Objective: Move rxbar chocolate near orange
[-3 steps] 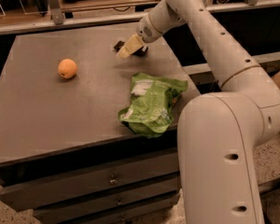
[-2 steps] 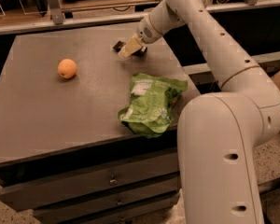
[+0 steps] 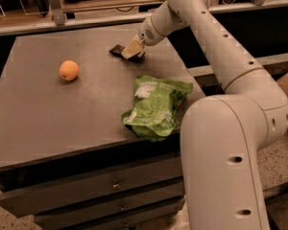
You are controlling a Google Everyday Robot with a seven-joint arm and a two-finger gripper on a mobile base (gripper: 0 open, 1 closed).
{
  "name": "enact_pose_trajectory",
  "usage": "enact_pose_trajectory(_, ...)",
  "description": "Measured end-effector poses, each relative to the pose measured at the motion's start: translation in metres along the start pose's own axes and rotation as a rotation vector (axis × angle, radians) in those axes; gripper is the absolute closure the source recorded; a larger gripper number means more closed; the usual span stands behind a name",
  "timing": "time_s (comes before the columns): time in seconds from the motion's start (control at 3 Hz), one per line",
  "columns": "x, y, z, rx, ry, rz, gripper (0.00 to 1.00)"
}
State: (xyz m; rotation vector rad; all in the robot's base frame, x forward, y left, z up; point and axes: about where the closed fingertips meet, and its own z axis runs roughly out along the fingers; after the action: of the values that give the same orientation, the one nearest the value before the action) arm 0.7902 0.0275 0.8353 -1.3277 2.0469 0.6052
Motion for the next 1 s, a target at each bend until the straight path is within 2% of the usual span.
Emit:
enact_pose_trajectory(0.33, -0.0007, 0.001, 0.001, -0.009, -0.005, 0.004, 1.0)
enact_pose_trajectory(1.0, -0.0012, 0.0011, 0.0005, -0.009, -0.005, 0.004, 1.0)
